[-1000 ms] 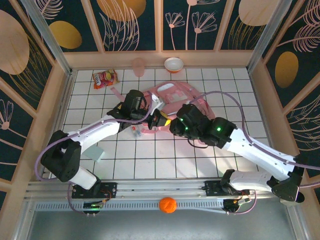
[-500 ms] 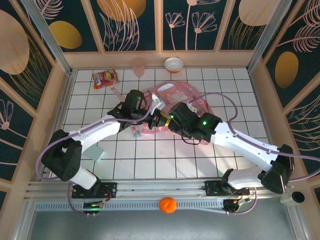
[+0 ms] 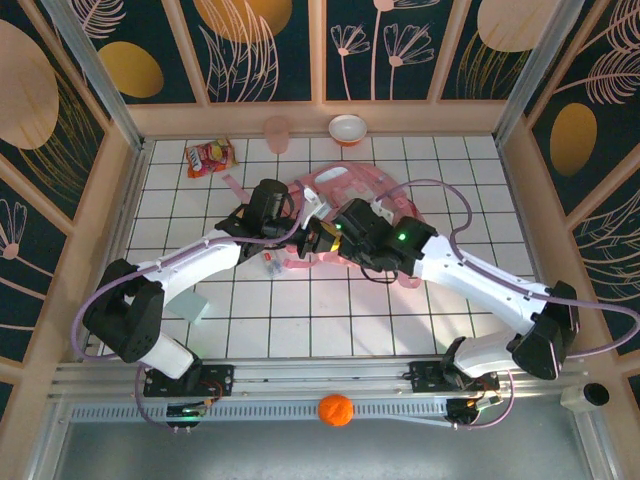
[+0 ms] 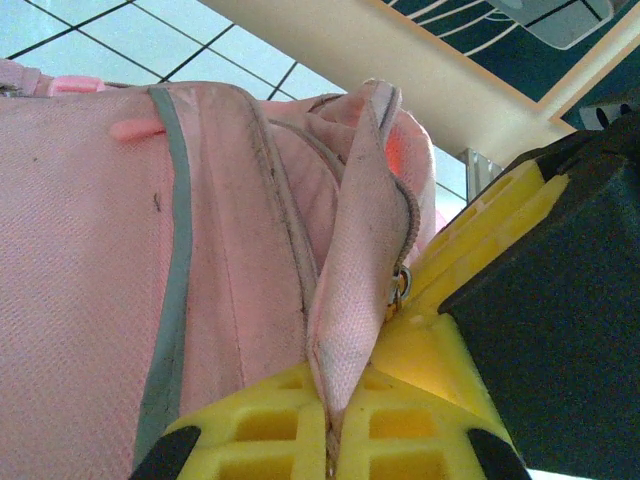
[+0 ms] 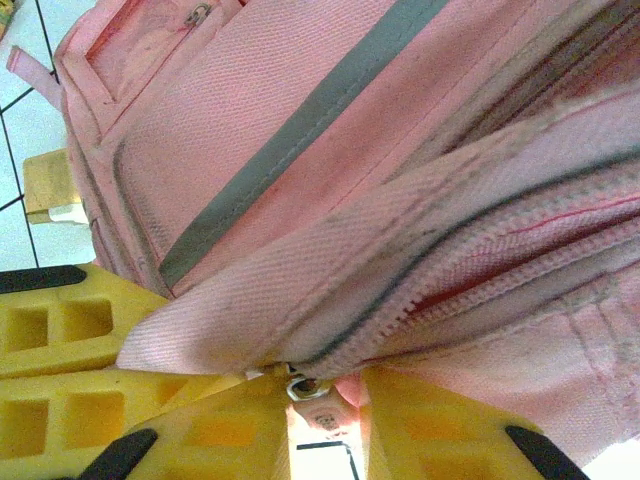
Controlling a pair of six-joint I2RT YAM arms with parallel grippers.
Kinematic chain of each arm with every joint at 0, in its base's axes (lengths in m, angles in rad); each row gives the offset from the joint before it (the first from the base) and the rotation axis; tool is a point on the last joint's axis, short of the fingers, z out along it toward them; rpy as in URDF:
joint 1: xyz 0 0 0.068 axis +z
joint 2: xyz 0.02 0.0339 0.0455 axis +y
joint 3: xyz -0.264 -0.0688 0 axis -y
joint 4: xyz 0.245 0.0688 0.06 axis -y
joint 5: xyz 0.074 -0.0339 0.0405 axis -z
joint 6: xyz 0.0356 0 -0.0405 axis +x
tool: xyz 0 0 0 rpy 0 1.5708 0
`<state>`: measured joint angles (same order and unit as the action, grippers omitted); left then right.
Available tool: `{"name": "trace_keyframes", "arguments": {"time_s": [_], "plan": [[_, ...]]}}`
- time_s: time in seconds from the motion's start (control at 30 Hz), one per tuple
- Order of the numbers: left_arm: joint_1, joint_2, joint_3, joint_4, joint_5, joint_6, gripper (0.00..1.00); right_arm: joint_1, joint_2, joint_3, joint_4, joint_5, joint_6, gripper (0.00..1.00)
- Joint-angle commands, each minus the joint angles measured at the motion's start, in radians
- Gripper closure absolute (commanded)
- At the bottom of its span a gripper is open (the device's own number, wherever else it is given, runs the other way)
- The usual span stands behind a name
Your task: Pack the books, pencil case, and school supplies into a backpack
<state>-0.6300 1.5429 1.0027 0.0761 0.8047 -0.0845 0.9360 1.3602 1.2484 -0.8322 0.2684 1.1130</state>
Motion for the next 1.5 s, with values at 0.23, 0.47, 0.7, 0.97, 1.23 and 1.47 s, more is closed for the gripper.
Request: {"name": "trace_keyframes", "arguments": {"time_s": [0.23, 0.47, 0.7, 0.97, 1.23, 1.47], "plan": [[0.003, -0.012, 0.04, 0.01, 0.058, -0.026, 1.0, -0.019, 0.033, 0.052, -0.17, 0.175, 0.019, 0.85], [0.002, -0.013, 0.04, 0.005, 0.053, -0.021, 1.0, -0.023, 0.001, 0.013, -0.153, 0.163, 0.014, 0.85], [0.002, -0.013, 0.042, 0.004, 0.053, -0.019, 1.0, -0.025, -0.007, 0.008, -0.155, 0.166, 0.012, 0.92], [0.002, -0.013, 0.043, -0.004, 0.048, -0.014, 1.0, -0.029, -0.037, -0.011, -0.146, 0.153, -0.006, 0.95], [0.003, -0.012, 0.053, -0.006, 0.051, -0.011, 1.0, -0.062, -0.084, -0.111, 0.009, 0.03, -0.086, 0.86], [0.003, -0.017, 0.056, -0.003, 0.062, -0.011, 1.0, -0.092, -0.067, -0.12, 0.071, 0.024, -0.141, 0.8]]}}
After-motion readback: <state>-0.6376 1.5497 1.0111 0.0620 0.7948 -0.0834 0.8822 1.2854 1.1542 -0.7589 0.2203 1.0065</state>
